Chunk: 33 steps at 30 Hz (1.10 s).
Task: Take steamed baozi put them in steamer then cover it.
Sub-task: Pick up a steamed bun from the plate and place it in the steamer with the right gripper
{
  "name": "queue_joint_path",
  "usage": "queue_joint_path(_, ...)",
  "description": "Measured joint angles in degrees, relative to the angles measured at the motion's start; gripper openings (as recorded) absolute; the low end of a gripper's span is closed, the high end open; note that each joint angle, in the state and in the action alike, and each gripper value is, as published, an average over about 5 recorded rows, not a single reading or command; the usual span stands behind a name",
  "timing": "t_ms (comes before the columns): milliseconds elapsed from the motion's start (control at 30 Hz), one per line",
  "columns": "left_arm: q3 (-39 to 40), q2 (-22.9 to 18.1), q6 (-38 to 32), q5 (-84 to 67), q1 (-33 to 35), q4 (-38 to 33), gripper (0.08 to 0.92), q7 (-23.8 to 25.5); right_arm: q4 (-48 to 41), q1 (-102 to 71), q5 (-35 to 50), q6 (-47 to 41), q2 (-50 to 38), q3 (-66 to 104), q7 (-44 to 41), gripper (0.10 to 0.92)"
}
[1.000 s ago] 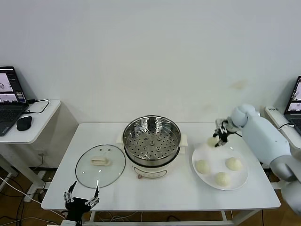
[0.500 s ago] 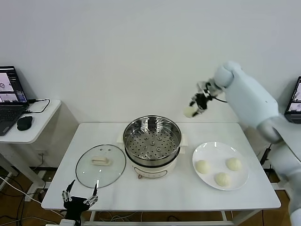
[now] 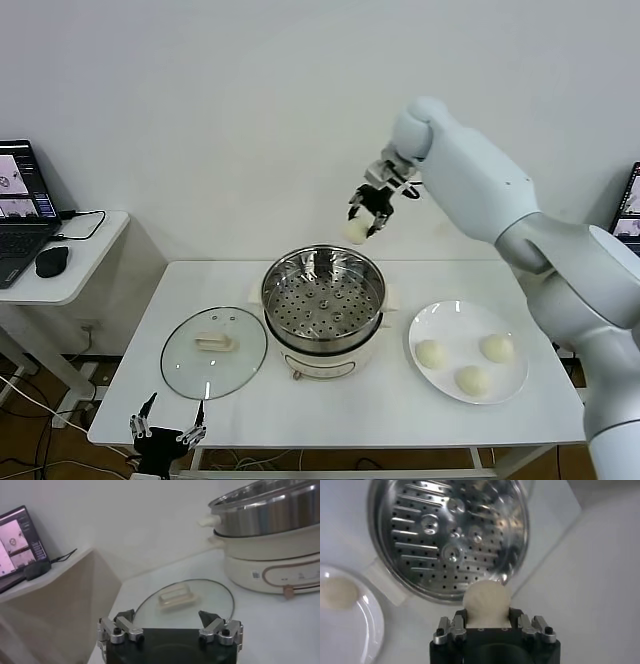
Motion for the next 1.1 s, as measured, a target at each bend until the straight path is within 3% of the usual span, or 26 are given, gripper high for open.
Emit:
queue_joint_path(500,0.0,-0.6,0.0,0.3,0.2,0.5,0.823,0.0,1.4,-3.1,-10.0,8.9,3.8,-2.1,4.6,0.535)
queue_joint_path(1100,0.2,-0.4,0.1,0.3,-1.3,2.7,0.823,0.3,-7.2,-8.2,-19.3,11.3,7.7,1.9,12.7,0.535)
